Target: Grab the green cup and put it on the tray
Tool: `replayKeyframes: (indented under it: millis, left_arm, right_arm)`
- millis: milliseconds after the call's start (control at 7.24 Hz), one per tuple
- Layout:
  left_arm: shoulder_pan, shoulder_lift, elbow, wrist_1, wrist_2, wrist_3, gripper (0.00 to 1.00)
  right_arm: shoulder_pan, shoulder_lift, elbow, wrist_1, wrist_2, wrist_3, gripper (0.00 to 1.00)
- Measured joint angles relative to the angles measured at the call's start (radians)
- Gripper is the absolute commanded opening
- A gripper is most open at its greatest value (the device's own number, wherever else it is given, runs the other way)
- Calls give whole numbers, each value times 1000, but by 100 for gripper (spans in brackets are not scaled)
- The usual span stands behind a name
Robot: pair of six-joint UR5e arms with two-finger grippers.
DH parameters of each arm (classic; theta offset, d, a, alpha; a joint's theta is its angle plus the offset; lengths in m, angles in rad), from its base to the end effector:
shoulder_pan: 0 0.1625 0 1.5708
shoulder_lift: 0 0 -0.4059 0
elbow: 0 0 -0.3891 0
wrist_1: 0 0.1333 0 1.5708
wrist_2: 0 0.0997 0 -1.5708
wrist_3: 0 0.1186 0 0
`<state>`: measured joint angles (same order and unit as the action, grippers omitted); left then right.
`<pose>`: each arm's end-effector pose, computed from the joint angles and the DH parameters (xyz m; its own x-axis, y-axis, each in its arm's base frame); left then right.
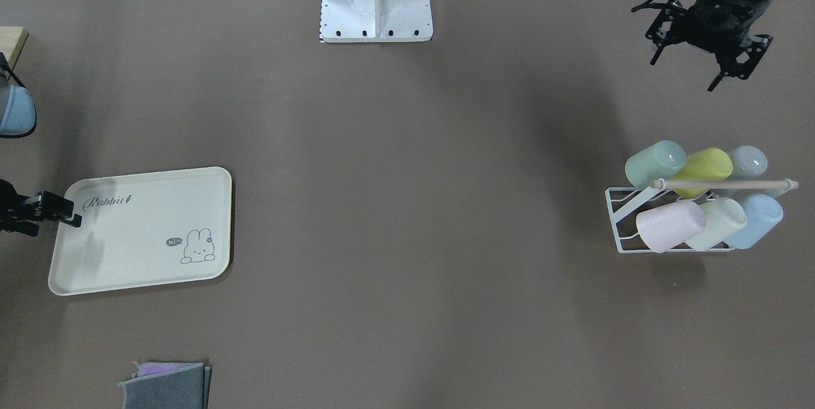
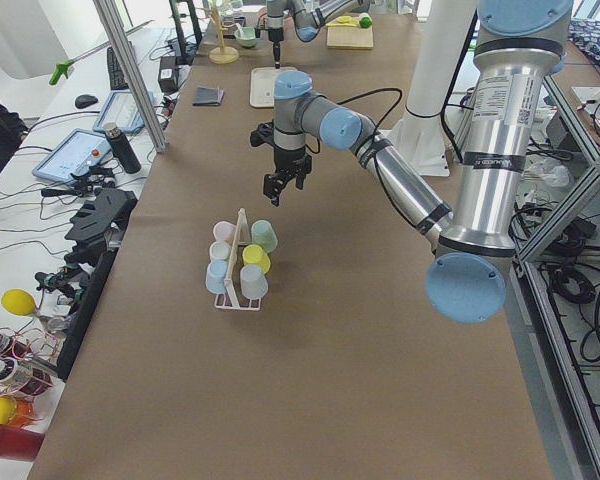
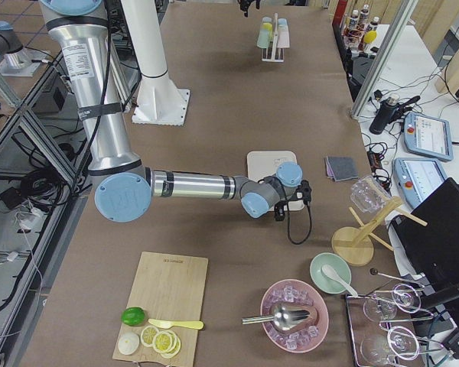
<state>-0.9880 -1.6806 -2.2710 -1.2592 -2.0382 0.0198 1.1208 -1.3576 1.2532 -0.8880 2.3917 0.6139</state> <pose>0.1815 -0.4205 0.3295 0.6171 0.6856 -0.3862 -0.4957 0.7199 0.4858 -0.2193 -0.5610 0.6129 0.5692 -0.1024 0.8158 0.0444 0.9946 0.0939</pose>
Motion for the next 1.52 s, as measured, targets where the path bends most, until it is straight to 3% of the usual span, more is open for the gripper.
replayKeyframes:
  millis: [276,828,1243,1519]
  left_arm:
    - [141,1,-36,0,213,51,98]
    - [453,20,-57,-13,788,322,98]
    - [724,205,-97,5,1151,413,98]
    - [829,288,-94,91,1337,439,98]
  right_arm:
    - [0,8,-14,0,-2,-6,58]
    - [1,42,-59,0,-5,-7,49]
    - [0,47,-64,0,-6,-6,45]
    - [0,47,-64,0,-6,-6,45]
